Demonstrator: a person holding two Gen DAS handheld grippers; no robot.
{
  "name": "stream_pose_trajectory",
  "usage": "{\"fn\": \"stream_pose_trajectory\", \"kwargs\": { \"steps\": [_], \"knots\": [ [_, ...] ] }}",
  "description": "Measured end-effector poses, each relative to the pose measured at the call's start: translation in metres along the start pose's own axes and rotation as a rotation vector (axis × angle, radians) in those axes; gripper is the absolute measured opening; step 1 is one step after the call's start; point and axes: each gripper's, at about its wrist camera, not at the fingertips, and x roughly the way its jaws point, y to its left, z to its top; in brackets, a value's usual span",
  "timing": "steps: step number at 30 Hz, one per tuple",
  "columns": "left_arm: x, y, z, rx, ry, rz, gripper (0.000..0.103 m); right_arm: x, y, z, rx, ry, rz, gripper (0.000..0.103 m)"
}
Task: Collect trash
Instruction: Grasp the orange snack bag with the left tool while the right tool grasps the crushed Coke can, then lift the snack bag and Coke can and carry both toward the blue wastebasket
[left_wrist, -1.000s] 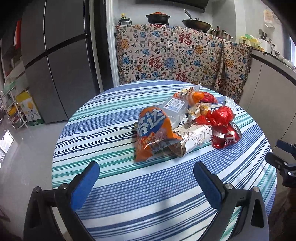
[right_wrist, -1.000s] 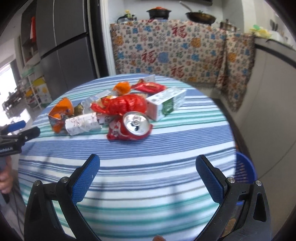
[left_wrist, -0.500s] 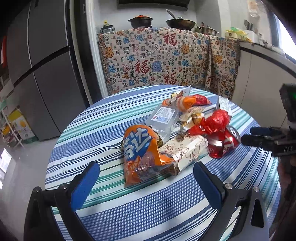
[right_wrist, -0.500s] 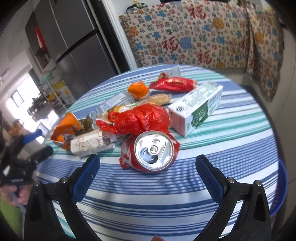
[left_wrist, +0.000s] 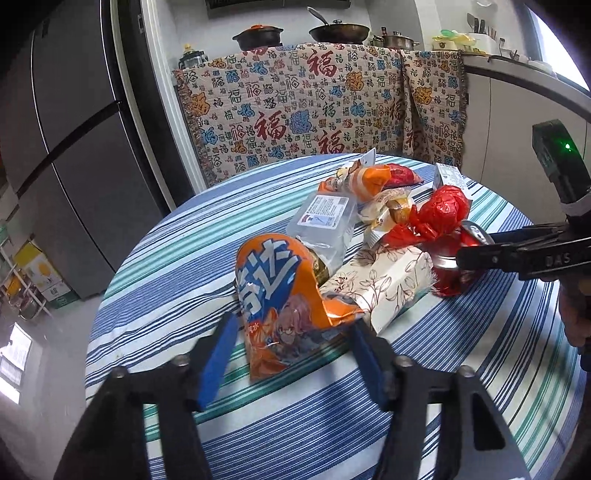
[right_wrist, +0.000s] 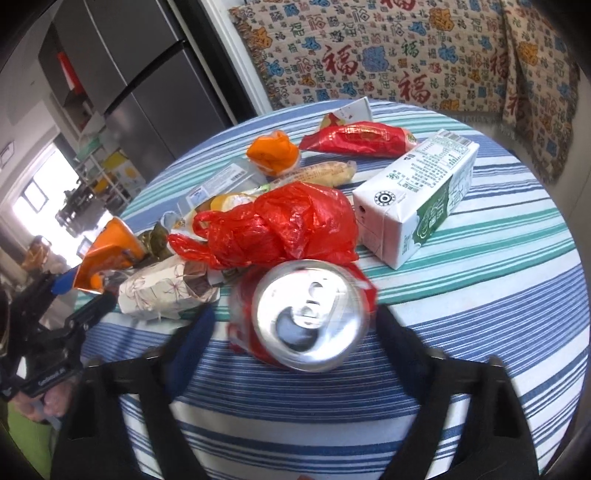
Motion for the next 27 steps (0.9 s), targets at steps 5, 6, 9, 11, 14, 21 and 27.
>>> {"fn": "stream_pose_trajectory", "kwargs": {
  "steps": [5, 6, 9, 11, 14, 21, 27],
  "knots": [
    [0.0, 0.013, 0.0, -0.068, 0.004, -0.005, 0.027, -0.013, 0.002, -0.001, -0.024, -0.013, -0.009, 0.077],
    [-0.002, 0.016, 0.0, -0.083, 0.001, -0.001, 0.026, -0.017, 0.003, -0.001, -0.03, -0.018, -0.011, 0.077],
    [-0.007, 0.025, -0.002, -0.133, -0.009, 0.005, 0.025, -0.026, 0.005, -0.005, -0.043, -0.034, -0.012, 0.076],
    [-0.011, 0.031, -0.004, -0.163, -0.01, 0.014, 0.024, -0.034, 0.005, -0.009, -0.047, -0.043, -0.01, 0.076],
    [-0.018, 0.037, -0.007, -0.207, -0.006, 0.015, 0.023, -0.048, 0.004, -0.015, -0.049, -0.058, -0.007, 0.076],
    [-0.036, 0.041, -0.009, -0.275, -0.015, 0.024, 0.022, -0.066, -0.011, -0.022, -0.032, -0.084, -0.022, 0.076],
    [-0.048, 0.03, -0.006, -0.288, -0.018, 0.024, 0.022, -0.075, -0.017, -0.028, -0.023, -0.102, -0.036, 0.075]
  ]
}}
